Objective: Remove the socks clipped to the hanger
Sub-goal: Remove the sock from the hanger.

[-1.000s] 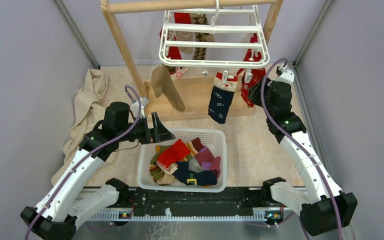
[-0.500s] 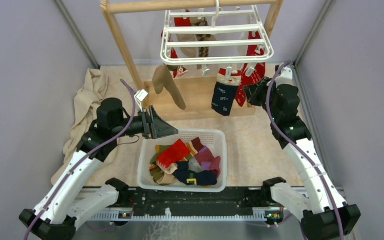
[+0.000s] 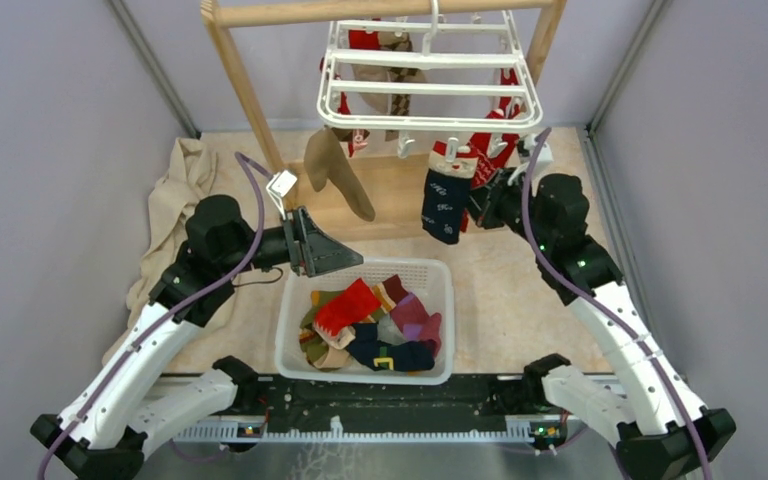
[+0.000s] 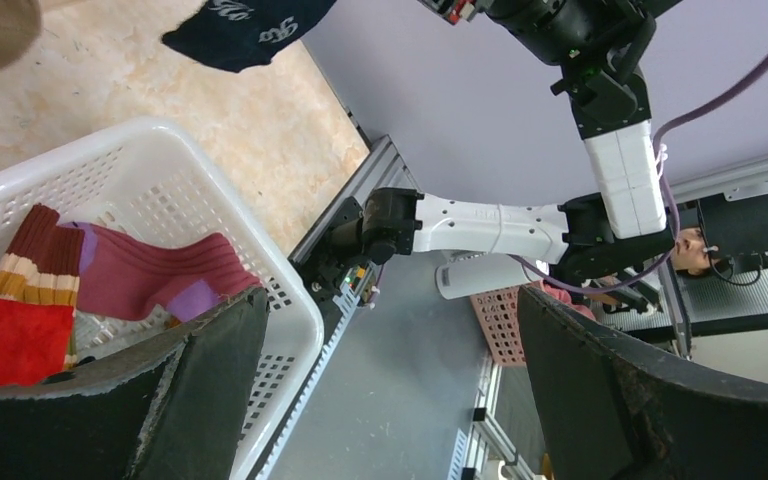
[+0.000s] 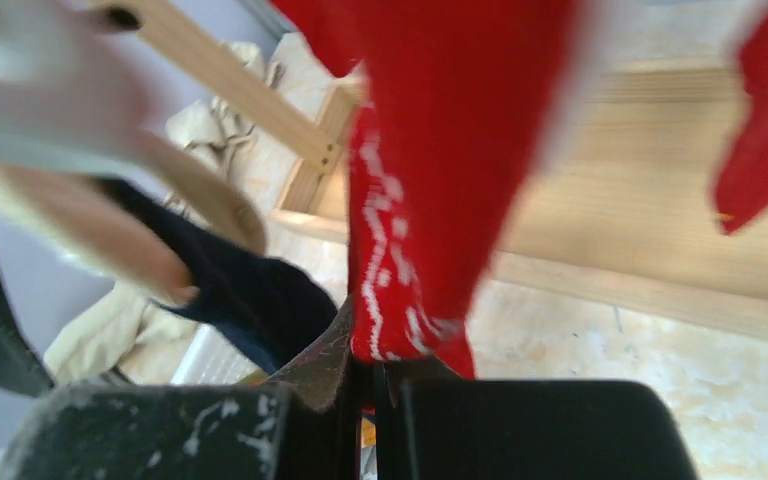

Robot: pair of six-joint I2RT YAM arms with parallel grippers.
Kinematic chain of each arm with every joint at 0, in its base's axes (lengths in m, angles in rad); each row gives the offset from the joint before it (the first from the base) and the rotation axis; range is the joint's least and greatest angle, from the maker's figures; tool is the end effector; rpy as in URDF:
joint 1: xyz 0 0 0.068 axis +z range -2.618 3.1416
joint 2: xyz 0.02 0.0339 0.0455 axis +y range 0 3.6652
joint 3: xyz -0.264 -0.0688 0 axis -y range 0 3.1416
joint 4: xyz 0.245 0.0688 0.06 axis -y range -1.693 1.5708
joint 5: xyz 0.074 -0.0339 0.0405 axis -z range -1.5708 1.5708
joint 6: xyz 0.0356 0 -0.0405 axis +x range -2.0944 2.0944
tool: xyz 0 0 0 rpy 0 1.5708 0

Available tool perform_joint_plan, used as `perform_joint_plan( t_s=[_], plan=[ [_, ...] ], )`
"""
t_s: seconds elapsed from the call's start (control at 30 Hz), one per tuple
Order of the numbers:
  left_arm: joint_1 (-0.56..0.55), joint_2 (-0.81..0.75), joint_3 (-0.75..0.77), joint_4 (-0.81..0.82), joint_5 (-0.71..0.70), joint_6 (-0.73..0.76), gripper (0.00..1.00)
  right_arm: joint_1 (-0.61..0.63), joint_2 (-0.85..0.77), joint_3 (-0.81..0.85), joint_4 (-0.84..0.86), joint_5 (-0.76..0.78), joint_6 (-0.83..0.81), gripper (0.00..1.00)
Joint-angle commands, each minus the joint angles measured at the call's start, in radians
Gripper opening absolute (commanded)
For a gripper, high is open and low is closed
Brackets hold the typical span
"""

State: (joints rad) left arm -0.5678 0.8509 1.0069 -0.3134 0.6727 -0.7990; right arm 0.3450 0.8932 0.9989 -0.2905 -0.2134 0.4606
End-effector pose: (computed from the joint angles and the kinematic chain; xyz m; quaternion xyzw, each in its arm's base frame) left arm 0.1392 -0.1151 0.3934 0.1301 0.7378 -0.5817 0.3168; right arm 0.1845 0.0743 0.3847 -0.0237 0.7676 0.3244 0.5523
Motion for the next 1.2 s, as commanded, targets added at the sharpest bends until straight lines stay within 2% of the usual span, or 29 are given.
perform_joint_plan(
  t_s=[0.0,0.17,0.4,0.53,0.67,0.9,0.97,1.17],
  plan=[
    [-0.025,-0.01,0.03,0.031,-0.051,-0.009,0.99,0.105,0.043,0.11,0.021,-0.004,-0.058,0.0],
    [-0.038,-0.018,0.039,0.013,-0.073,-0.006,0.99,0.223,0.112,0.188,0.009,0.041,-0.079,0.0],
    [-0.04,-0.026,0.062,-0.026,-0.09,0.014,0.99,0.438,0.259,0.328,-0.046,0.187,-0.142,0.0],
    [-0.04,-0.023,0.073,-0.047,-0.098,0.024,0.99,0.507,0.348,0.39,-0.062,0.209,-0.145,0.0],
    [-0.041,-0.022,0.083,-0.07,-0.105,0.035,0.99,0.529,0.407,0.434,-0.086,0.238,-0.145,0.0],
    [-0.042,-0.024,0.093,-0.098,-0.119,0.052,0.99,0.529,0.326,0.407,-0.156,0.243,-0.139,0.0],
    [-0.042,-0.021,0.09,-0.095,-0.117,0.053,0.99,0.524,0.287,0.382,-0.166,0.22,-0.133,0.0],
    [-0.041,-0.008,0.074,-0.04,-0.083,0.045,0.99,0.442,0.184,0.305,-0.153,0.001,-0.09,0.0]
  ],
)
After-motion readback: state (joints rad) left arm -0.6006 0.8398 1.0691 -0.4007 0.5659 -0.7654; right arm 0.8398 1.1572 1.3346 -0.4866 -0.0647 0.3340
